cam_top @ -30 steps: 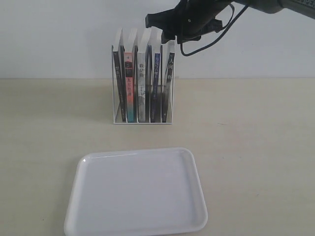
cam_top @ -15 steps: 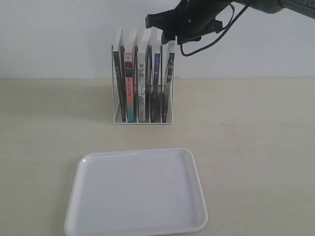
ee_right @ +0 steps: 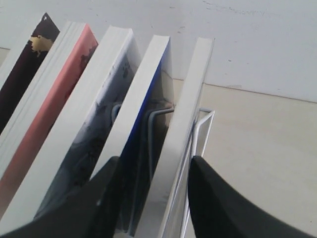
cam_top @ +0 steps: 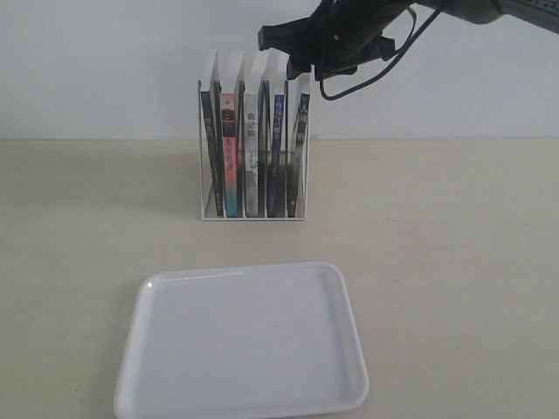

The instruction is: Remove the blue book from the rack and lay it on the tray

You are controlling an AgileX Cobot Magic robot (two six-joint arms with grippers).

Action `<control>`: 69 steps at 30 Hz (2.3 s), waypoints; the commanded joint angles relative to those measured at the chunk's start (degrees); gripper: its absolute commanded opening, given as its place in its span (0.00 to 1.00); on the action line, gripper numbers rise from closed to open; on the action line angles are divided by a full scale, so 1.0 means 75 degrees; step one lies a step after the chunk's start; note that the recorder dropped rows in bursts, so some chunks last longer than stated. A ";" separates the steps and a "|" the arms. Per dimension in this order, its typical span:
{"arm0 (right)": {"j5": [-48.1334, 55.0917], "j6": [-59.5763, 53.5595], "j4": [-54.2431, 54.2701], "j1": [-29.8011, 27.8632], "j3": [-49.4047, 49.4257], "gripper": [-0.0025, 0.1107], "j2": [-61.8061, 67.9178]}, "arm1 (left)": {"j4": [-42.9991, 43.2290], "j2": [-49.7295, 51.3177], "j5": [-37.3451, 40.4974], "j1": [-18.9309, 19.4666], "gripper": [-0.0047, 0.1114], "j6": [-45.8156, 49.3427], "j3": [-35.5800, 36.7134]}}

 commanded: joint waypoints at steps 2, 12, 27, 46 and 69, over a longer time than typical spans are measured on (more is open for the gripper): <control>0.0012 0.0028 -0.0037 0.0015 -0.0056 0.39 0.0106 | 0.0012 -0.0029 -0.0058 0.0018 0.08 0.0016 0.0028; 0.0012 0.0028 -0.0068 0.0015 -0.0056 0.39 0.0194 | 0.0012 -0.0029 -0.0074 0.0018 0.08 0.0016 0.0028; 0.0057 0.0028 -0.0068 0.0015 -0.0056 0.13 0.0307 | 0.0012 -0.0029 -0.0074 0.0018 0.08 0.0016 0.0028; 0.0017 0.0182 -0.0211 0.0199 -0.0056 0.02 -0.0155 | 0.0012 -0.0029 -0.0074 0.0018 0.08 0.0016 0.0028; 0.0004 0.0612 -0.0880 0.0216 -0.0056 0.02 -0.0628 | 0.0012 -0.0029 -0.0074 0.0018 0.08 0.0016 0.0028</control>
